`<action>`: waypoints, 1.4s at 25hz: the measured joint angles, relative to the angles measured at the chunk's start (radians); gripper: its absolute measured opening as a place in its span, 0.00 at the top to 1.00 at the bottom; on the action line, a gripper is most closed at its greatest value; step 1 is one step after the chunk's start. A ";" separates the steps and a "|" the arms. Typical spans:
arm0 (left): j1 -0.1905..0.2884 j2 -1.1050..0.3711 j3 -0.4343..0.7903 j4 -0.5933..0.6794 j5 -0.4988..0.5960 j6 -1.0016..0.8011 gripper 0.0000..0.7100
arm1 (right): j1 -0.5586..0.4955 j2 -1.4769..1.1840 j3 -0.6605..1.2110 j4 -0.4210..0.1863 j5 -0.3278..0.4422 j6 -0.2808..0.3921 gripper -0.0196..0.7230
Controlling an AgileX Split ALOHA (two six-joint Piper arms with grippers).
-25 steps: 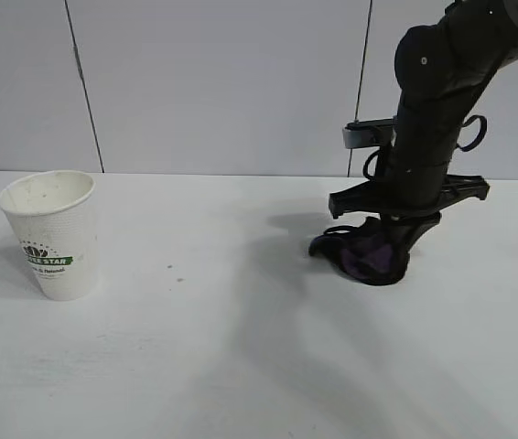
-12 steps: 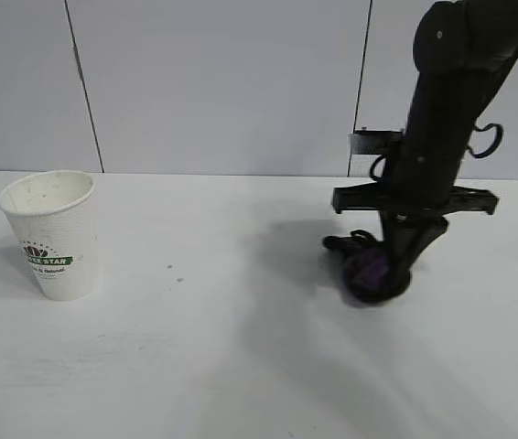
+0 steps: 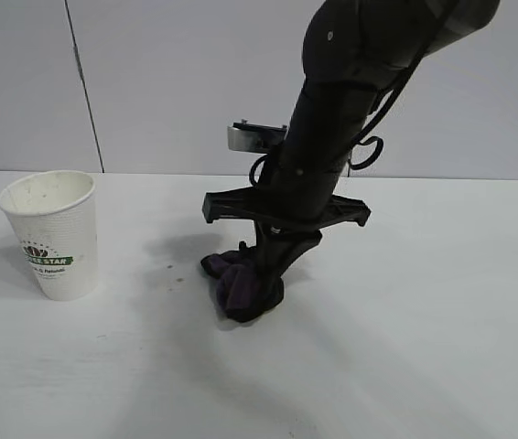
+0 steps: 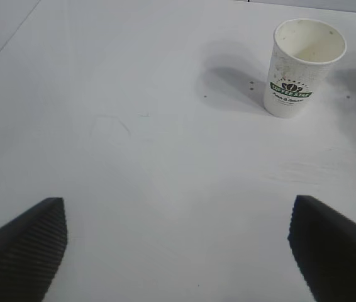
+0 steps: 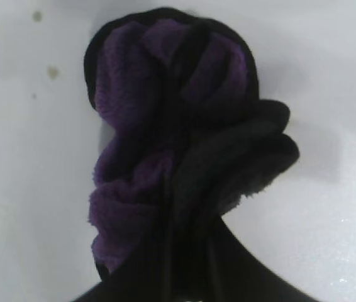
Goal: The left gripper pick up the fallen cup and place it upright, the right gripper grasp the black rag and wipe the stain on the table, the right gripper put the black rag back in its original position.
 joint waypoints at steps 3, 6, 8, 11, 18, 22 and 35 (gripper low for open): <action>0.000 0.000 0.000 0.000 0.000 0.000 0.03 | -0.001 0.000 0.000 -0.022 0.007 0.004 0.89; 0.000 0.000 0.000 0.000 0.000 0.000 0.03 | -0.001 0.000 0.000 -0.023 0.025 -0.003 0.63; 0.000 0.000 0.000 0.000 0.000 0.000 0.03 | -0.001 0.000 0.000 -0.024 0.030 -0.003 0.36; 0.000 0.000 0.000 0.000 0.000 0.000 0.03 | -0.001 0.000 0.000 -0.024 0.030 -0.003 0.16; 0.000 0.000 0.000 0.000 0.000 0.000 0.03 | -0.051 -0.038 0.000 -0.061 0.043 0.066 0.19; 0.000 0.000 0.000 0.000 0.000 0.000 0.03 | -0.139 -0.111 0.000 -0.205 0.087 0.144 0.23; 0.000 0.000 0.000 0.000 0.000 0.000 0.03 | -0.540 -0.501 0.000 -0.513 0.284 0.214 0.24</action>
